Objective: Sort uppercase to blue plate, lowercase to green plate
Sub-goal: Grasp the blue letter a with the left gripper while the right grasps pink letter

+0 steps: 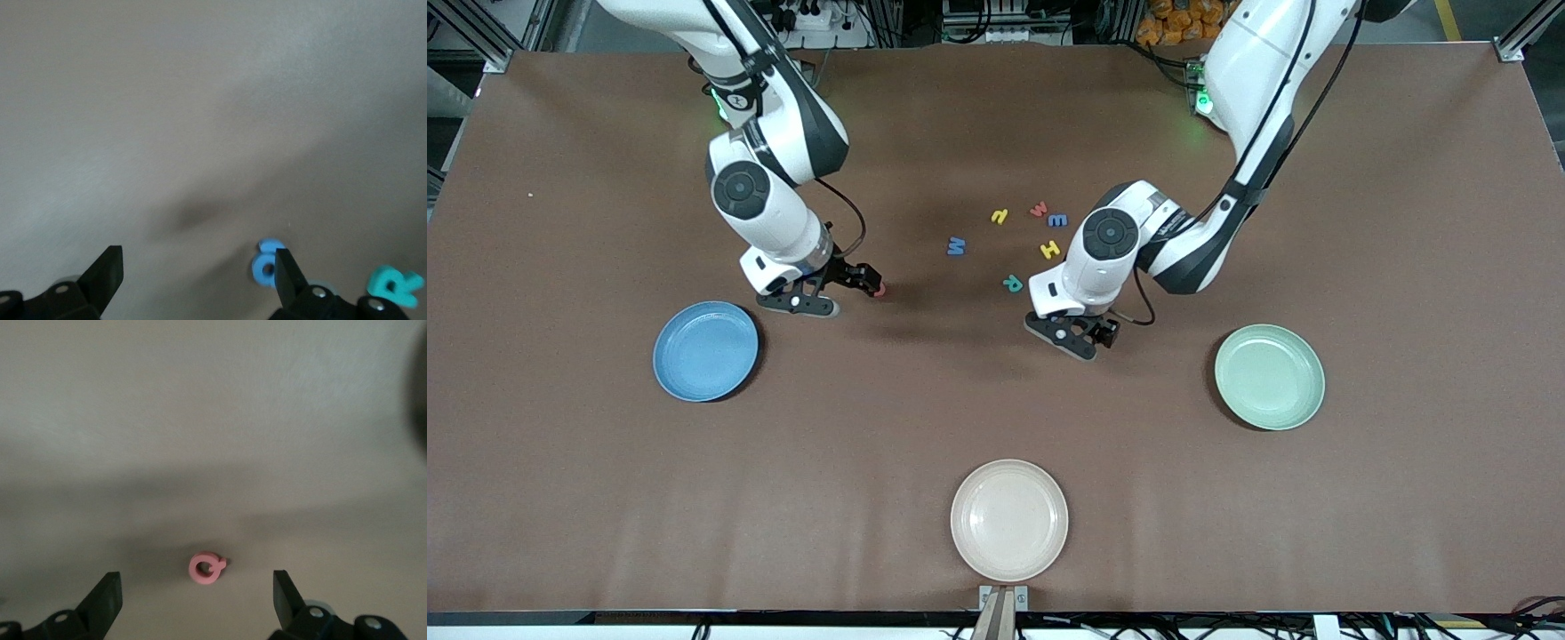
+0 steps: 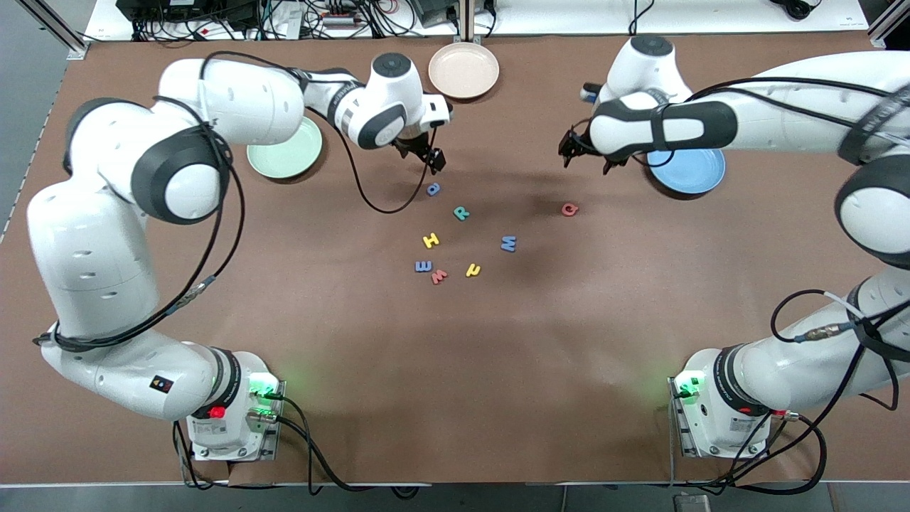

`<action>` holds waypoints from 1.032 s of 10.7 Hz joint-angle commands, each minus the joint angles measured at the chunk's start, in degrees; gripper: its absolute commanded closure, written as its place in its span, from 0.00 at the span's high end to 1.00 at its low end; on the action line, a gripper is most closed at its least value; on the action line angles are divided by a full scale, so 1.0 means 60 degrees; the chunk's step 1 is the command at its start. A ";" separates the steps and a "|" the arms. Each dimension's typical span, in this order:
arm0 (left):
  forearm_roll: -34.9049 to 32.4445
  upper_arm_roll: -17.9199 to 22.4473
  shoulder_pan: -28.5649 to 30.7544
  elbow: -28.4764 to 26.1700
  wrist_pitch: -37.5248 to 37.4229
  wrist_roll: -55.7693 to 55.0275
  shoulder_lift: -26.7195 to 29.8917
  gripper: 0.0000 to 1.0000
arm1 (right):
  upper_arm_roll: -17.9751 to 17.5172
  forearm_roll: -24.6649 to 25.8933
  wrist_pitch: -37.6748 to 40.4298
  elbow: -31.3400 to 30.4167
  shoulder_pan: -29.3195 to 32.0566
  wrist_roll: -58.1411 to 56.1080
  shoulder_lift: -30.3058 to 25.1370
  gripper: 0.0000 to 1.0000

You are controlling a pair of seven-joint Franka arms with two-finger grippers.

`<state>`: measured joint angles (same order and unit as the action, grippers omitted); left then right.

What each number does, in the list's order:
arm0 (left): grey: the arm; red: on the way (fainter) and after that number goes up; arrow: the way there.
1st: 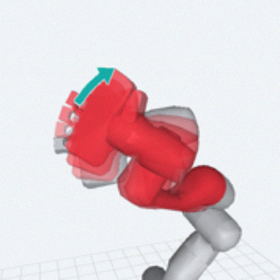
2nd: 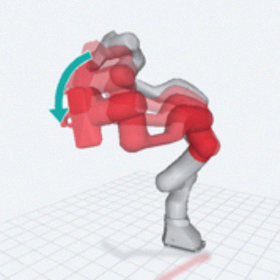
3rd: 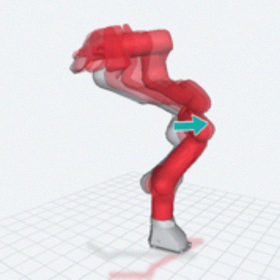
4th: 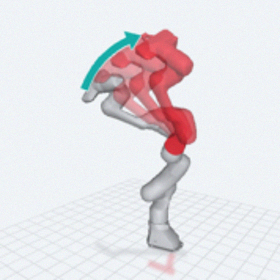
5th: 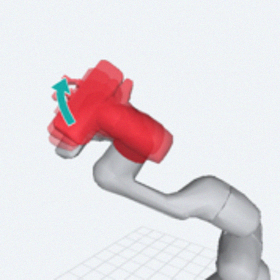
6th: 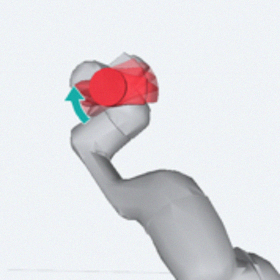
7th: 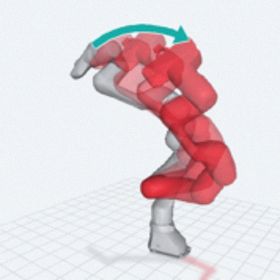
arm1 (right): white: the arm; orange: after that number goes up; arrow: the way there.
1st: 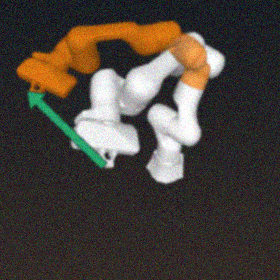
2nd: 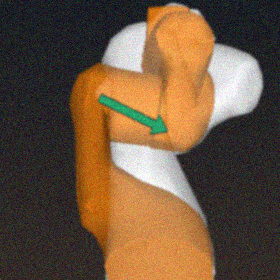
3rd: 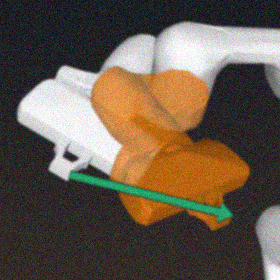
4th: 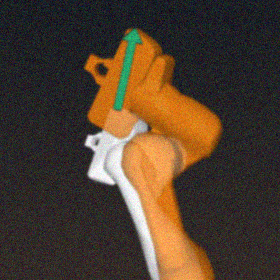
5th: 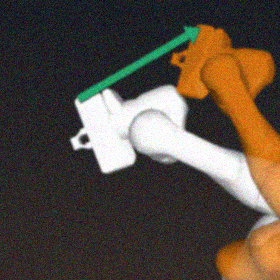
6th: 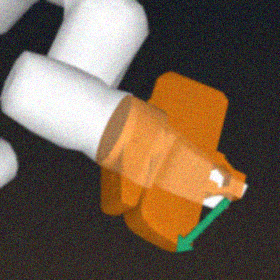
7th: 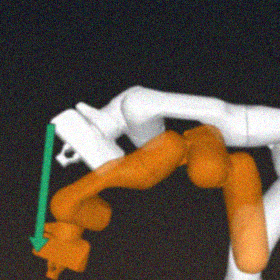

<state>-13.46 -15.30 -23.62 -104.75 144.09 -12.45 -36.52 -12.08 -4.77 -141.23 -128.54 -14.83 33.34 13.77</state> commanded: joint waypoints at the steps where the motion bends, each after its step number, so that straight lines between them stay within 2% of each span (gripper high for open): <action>1: -0.0539 0.0016 -0.0121 0.0232 0.0198 0.0083 -0.0474 1.00 | 0.0020 0.0033 -0.0310 0.0037 -0.0107 0.0214 0.0561 1.00; 6: -0.0555 -0.0013 -0.0253 0.0203 0.0198 0.0537 -0.0505 1.00 | 0.0021 0.0399 -0.0675 -0.0109 -0.0648 0.0756 0.1030 1.00; 9: -0.0555 -0.0057 -0.0253 0.0116 0.0198 0.0537 -0.0461 1.00 | 0.0021 0.0706 -0.1845 -0.0768 -0.0605 0.0669 0.1074 1.00; 11: -0.0555 -0.0144 -0.0238 -0.0017 0.0184 0.0537 -0.0432 1.00 | 0.0021 0.0751 -0.1876 -0.0769 -0.0634 0.0669 0.1162 1.00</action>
<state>-15.53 -15.52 -25.15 -104.22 145.12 -9.71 -39.41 -11.86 -1.86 -151.34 -132.62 -18.69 36.30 20.60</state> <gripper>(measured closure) 0.000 0.000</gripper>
